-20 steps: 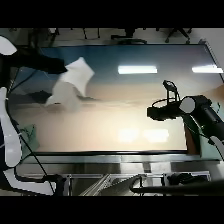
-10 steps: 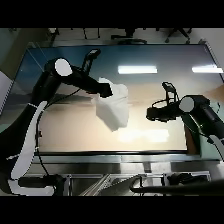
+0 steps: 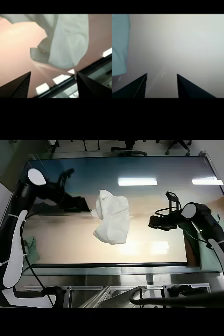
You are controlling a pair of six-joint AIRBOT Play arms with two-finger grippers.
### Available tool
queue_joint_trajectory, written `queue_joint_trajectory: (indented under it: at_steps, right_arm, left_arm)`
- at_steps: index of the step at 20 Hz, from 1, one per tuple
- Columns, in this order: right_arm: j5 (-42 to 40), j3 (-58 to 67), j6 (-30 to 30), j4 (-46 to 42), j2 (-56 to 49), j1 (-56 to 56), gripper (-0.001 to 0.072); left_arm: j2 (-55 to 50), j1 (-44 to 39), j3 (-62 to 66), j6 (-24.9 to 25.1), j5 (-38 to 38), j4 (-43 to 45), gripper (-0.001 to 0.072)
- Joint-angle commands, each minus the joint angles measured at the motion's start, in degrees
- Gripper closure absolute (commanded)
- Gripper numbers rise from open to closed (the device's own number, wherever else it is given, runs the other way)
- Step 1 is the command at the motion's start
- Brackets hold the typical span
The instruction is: Fold the shirts.
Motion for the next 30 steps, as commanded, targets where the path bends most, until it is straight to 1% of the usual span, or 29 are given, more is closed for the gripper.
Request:
queue_joint_trajectory:
  at_steps: [1,2,4,5,6,8,9,11,14,15,17,18,19,20,21,23,24,26,28,30]
  right_arm:
    - [-7.80,0.09,-7.67,8.70,-5.66,-0.31,0.0271]
    - [-11.63,0.11,-10.71,12.13,-7.23,-0.31,0.0270]
    - [-19.54,0.44,-20.35,21.70,-10.99,-0.31,0.0258]
    - [-21.55,1.31,-25.14,26.49,-13.31,-0.31,0.0169]
    - [-22.36,3.04,-30.10,31.45,-16.28,-0.28,0.0121]
    - [-22.32,8.04,-36.70,38.45,-22.88,-0.17,0.0122]
    - [-22.27,11.21,-38.05,40.24,-26.53,0.07,0.0122]
    - [-21.51,17.55,-38.27,40.41,-32.87,0.70,0.0122]
    - [-20.02,26.95,-38.29,41.22,-40.72,2.25,0.0123]
    - [-19.89,29.55,-38.27,41.20,-42.51,2.67,0.0138]
    - [-18.56,34.14,-38.18,41.24,-45.59,3.63,0.0148]
    - [-17.11,35.98,-37.68,41.20,-46.82,3.91,0.0314]
    - [-15.65,37.07,-37.48,41.29,-47.65,3.91,0.0478]
    - [-14.45,37.33,-37.05,41.66,-47.84,3.91,0.0579]
    - [-13.70,37.33,-36.68,41.59,-47.63,3.91,0.0693]
    - [-12.59,37.33,-36.74,40.63,-45.94,3.69,0.0696]
    - [-12.11,37.33,-36.74,39.82,-44.09,3.37,0.0697]
    - [-10.71,37.33,-36.76,39.82,-38.62,2.23,0.0697]
    - [-8.72,37.33,-37.81,39.78,-30.08,0.96,0.0696]
    - [-8.79,37.33,-37.81,37.46,-20.09,0.02,0.0697]
  left_arm:
    - [2.69,2.27,-17.18,4.87,5.09,-7.19,0.0103]
    - [3.28,2.05,-22.08,7.69,9.25,-11.98,0.0103]
    - [3.28,0.72,-28.55,11.87,17.09,-18.62,0.0102]
    - [2.99,-0.31,-30.75,13.16,20.87,-20.46,0.0103]
    - [2.60,-1.44,-32.09,14.14,24.13,-21.40,0.0103]
    - [0.92,-4.24,-32.46,15.06,28.46,-21.66,0.0103]
    - [-0.11,-5.09,-32.37,15.26,29.92,-21.62,0.0103]
    - [-2.12,-6.01,-32.37,16.02,31.82,-21.55,0.0103]
    - [-4.42,-5.07,-32.37,16.31,31.67,-21.27,0.0108]
    - [-4.72,-4.70,-32.37,16.70,31.54,-21.33,0.0122]
    - [-4.68,-4.66,-32.24,17.55,31.74,-21.29,0.0124]
    - [-4.70,-4.66,-31.93,17.77,31.69,-21.20,0.0268]
    - [-4.70,-4.66,-31.47,19.08,31.52,-21.22,0.0553]
    - [-4.70,-4.66,-30.64,20.09,31.28,-21.24,0.0692]
    - [-4.70,-4.63,-29.59,20.06,30.71,-21.27,0.0692]
    - [-4.66,-3.82,-26.88,20.09,28.79,-21.18,0.0695]
    - [-4.66,-2.95,-24.72,20.09,26.53,-21.14,0.0696]
    - [-4.20,0.31,-18.23,19.56,19.39,-21.16,0.0697]
    - [-1.64,3.72,-9.94,17.22,14.03,-21.29,0.0697]
    - [2.75,6.75,-0.28,14.08,12.37,-21.33,0.0697]
